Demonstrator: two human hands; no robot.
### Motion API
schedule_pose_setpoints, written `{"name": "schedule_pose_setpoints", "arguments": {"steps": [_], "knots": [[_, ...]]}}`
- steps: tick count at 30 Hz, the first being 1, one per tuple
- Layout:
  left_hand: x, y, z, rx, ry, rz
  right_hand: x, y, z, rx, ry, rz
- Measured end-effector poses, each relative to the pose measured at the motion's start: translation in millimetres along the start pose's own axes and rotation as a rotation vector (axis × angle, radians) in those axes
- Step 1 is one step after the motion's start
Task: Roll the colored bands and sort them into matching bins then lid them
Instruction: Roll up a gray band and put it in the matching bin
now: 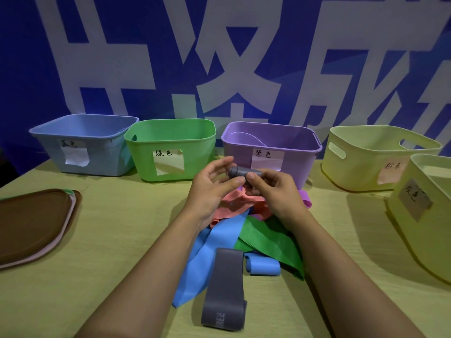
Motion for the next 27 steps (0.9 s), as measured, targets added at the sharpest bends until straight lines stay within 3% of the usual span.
{"name": "schedule_pose_setpoints", "arguments": {"steps": [5, 10, 16, 20, 23, 27], "knots": [[12.8, 9.5, 6.3, -0.224, 0.183, 0.021, 0.4, 3.1, 12.3, -0.195, 0.081, -0.146], [13.2, 8.3, 7.5, -0.239, 0.291, -0.100, 6.3, 11.4, 24.6, -0.400, 0.345, -0.252], [9.7, 11.8, 8.5, -0.301, 0.325, -0.165, 18.3, 15.6, 34.1, -0.577, 0.452, -0.263], [7.8, 15.4, 2.7, -0.277, 0.308, -0.208, 19.1, 11.5, 29.1, -0.464, 0.368, -0.162], [5.2, 10.8, -0.5, -0.239, 0.231, -0.179, 17.7, 9.6, 25.0, -0.276, 0.111, -0.056], [2.5, 4.7, -1.5, -0.161, 0.054, -0.089, 6.1, 6.3, 17.6, -0.041, -0.139, -0.115]]}}
Point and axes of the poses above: each hand's wrist, its own y-axis away from the middle knuckle, its own x-axis out of the palm, z = x × y, the point moved 6 cm from there along -y, towards the middle knuckle, and after that the axes turned 8 degrees about y, right-handed, at the moved point
